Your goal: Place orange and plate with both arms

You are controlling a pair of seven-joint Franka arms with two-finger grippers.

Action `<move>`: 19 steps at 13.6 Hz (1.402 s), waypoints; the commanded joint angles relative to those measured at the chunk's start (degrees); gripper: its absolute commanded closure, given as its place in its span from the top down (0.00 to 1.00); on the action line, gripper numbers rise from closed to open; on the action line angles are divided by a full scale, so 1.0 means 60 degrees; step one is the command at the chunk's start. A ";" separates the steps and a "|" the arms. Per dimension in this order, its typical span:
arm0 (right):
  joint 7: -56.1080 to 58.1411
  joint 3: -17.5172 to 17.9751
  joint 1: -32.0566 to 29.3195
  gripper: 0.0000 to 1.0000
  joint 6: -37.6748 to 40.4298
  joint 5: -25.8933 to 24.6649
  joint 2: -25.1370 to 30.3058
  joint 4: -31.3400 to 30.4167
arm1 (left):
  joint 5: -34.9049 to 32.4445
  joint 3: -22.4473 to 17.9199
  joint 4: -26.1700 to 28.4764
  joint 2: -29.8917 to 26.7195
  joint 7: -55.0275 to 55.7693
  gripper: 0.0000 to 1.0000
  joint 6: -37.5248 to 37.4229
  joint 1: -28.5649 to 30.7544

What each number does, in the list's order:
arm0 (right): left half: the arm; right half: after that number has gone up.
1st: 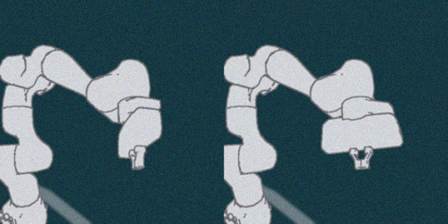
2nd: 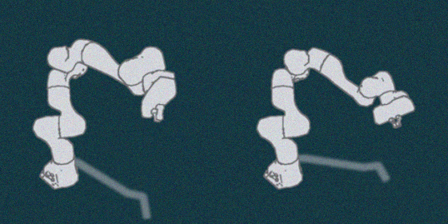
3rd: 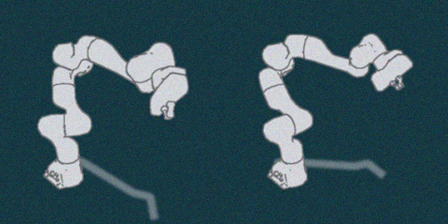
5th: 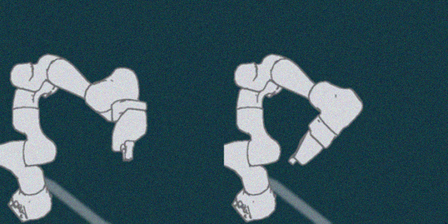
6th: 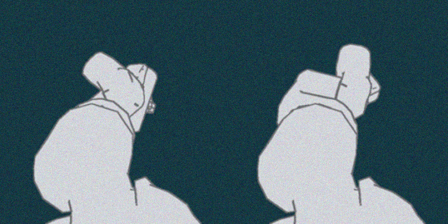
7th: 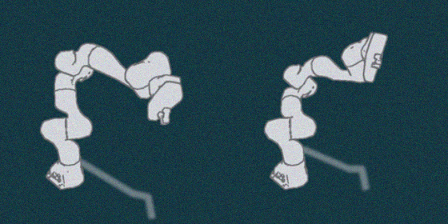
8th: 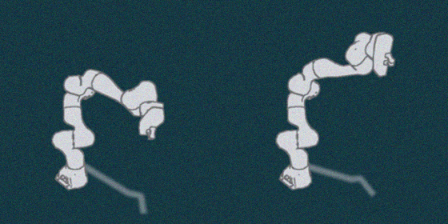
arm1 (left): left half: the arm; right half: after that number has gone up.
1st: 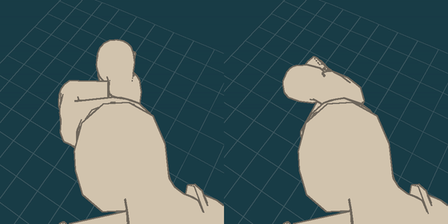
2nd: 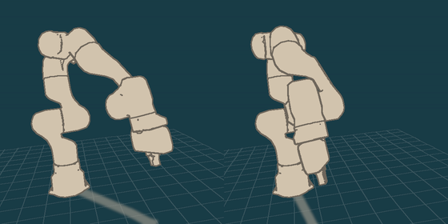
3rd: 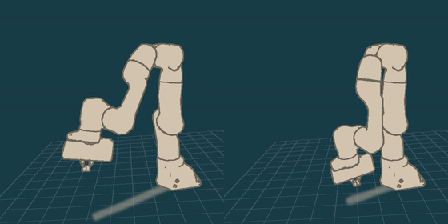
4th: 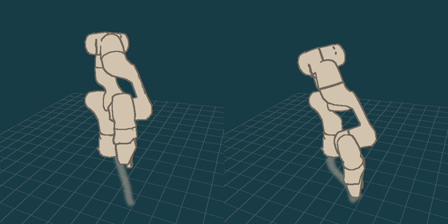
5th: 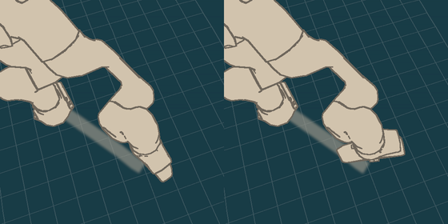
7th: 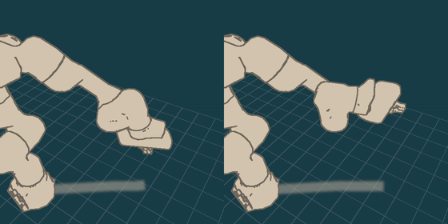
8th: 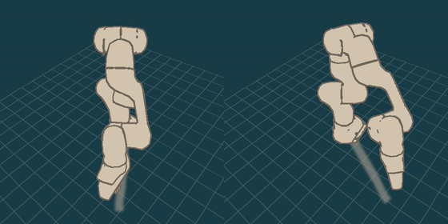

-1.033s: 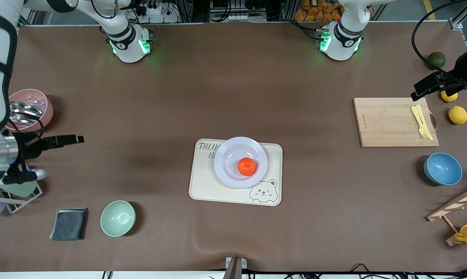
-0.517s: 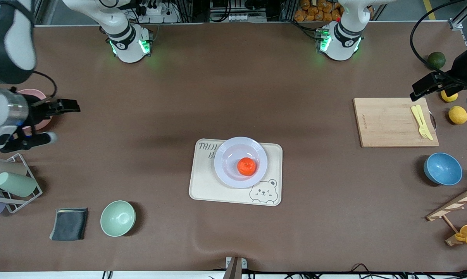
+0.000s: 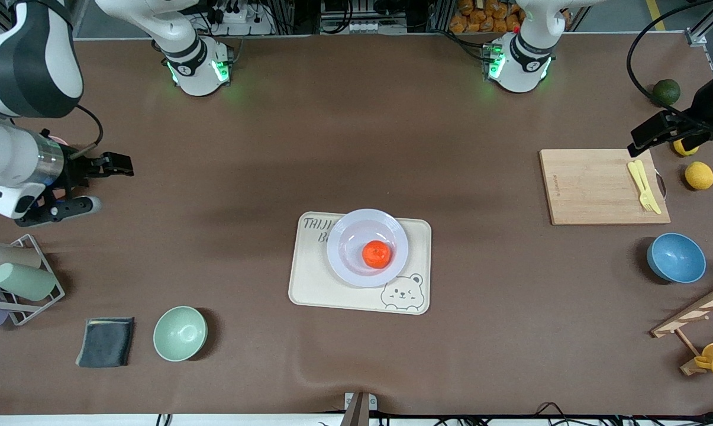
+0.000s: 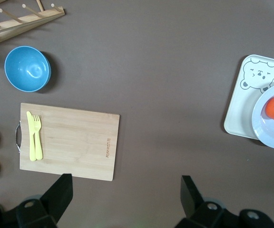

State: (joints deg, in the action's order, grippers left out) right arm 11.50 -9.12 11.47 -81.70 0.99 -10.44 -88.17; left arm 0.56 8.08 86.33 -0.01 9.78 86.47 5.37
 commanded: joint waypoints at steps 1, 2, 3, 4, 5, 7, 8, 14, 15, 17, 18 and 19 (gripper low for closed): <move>-0.0129 0.0040 -0.0080 1.00 -0.0007 -0.0033 0.0363 -0.0129 | -0.0240 0.0016 -0.0033 -0.0042 -0.0297 1.00 0.0060 0.0056; -0.0187 0.0025 -0.0080 1.00 -0.0006 -0.0018 0.0363 -0.0114 | -0.0225 0.0016 -0.0033 -0.0042 -0.0297 1.00 0.0060 0.0071; -0.0231 0.0011 -0.0080 1.00 -0.0021 0.0040 0.0349 -0.0114 | -0.0225 0.0016 -0.0033 -0.0028 -0.0297 1.00 0.0060 0.0014; -0.0275 0.0010 -0.0138 1.00 -0.0021 0.0273 0.0334 -0.0114 | -0.0225 0.0016 -0.0033 -0.0027 -0.0283 1.00 0.0075 -0.0016; -0.0348 0.0097 -0.0560 1.00 -0.0035 0.0594 0.0334 -0.0157 | -0.0211 0.0016 -0.0033 -0.0027 -0.0268 1.00 0.0061 -0.0074; -0.0364 0.0594 -0.1206 1.00 -0.0108 0.0861 0.0392 -0.0187 | -0.0240 0.0016 -0.0018 -0.0027 -0.0297 1.00 0.0061 0.0027; -0.0422 0.0959 -0.1629 1.00 -0.0109 0.0875 0.0450 -0.0173 | -0.0225 0.0016 -0.0018 -0.0042 -0.0312 1.00 0.0060 0.0028; -0.1330 0.1549 -0.2424 1.00 -0.0284 0.0788 0.1212 -0.0436 | -0.0240 0.0030 0.0026 -0.0071 -0.0253 1.00 0.0016 0.0013; -0.1331 0.1549 -0.2497 1.00 -0.0400 0.0788 0.1343 -0.0480 | -0.0240 0.0030 0.0026 -0.0071 -0.0297 1.00 0.0016 0.0028; -0.1331 0.1519 -0.2512 1.00 -0.0693 0.0788 0.1577 -0.0699 | -0.0225 0.0016 0.0011 -0.0071 -0.0356 1.00 0.0031 0.0071; -0.1331 0.1519 -0.2498 1.00 -0.0840 0.0773 0.1666 -0.0845 | -0.0225 0.0016 0.0011 -0.0071 -0.0341 1.00 0.0031 0.0072; -0.1331 0.1519 -0.2497 1.00 -0.1088 0.0788 0.1725 -0.0933 | -0.0225 0.0016 -0.0003 -0.0071 -0.0341 1.00 0.0031 0.0072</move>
State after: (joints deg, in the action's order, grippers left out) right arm 4.61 -1.35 -2.13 -85.37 5.37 -3.05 -89.95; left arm 0.42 8.00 86.33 0.00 9.02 86.51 5.53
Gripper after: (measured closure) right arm 0.000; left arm 0.000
